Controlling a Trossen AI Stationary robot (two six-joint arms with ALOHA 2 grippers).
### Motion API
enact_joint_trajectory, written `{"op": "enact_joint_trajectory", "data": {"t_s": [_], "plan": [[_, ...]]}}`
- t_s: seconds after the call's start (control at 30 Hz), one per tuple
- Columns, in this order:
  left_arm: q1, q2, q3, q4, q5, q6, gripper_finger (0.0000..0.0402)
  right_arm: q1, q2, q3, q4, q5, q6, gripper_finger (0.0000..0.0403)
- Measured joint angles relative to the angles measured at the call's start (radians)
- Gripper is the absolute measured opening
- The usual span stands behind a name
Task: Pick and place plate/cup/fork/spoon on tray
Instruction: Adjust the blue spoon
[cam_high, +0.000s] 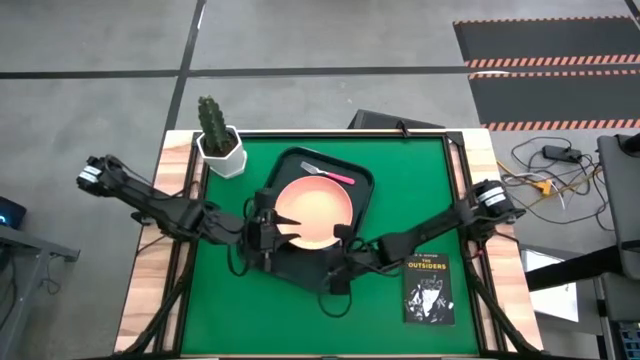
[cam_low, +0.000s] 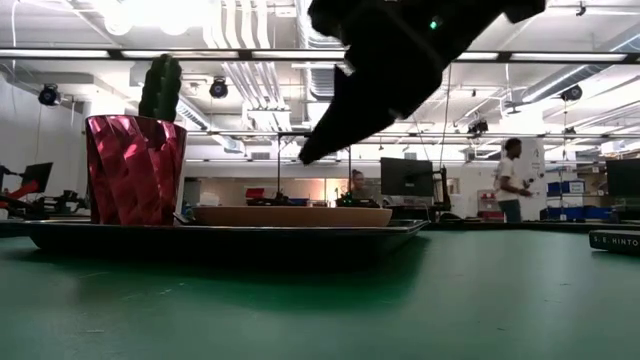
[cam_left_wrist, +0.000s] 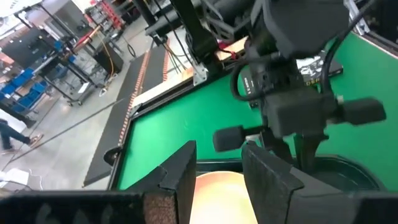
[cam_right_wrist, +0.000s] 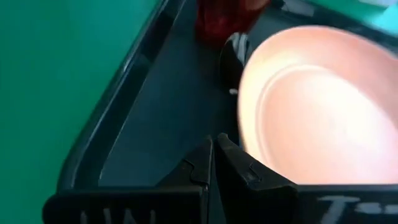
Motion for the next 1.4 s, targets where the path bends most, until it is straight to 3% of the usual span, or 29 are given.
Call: {"op": "enact_joint_trajectory", "data": {"t_s": [0.27,0.73,1.13,1.4], "plan": [[-0.005,-0.045,-0.041,0.024,0.001,-0.026,0.0109,-0.038,0.073,0.036,-0.002,-0.054,0.000,0.0009],[-0.007,-0.047,-0.044,0.031,0.001,-0.026,0.0109,-0.069,0.074,0.005,0.054,-0.078,-0.026,0.0009],[-0.007,-0.046,-0.044,0.031,0.001,-0.027,0.0109,-0.085,0.074,-0.132,0.297,-0.084,-0.033,0.0009],[-0.007,-0.046,-0.044,0.031,0.001,-0.027,0.0109,-0.115,0.074,-0.204,0.359,-0.084,-0.030,0.0009]]}}
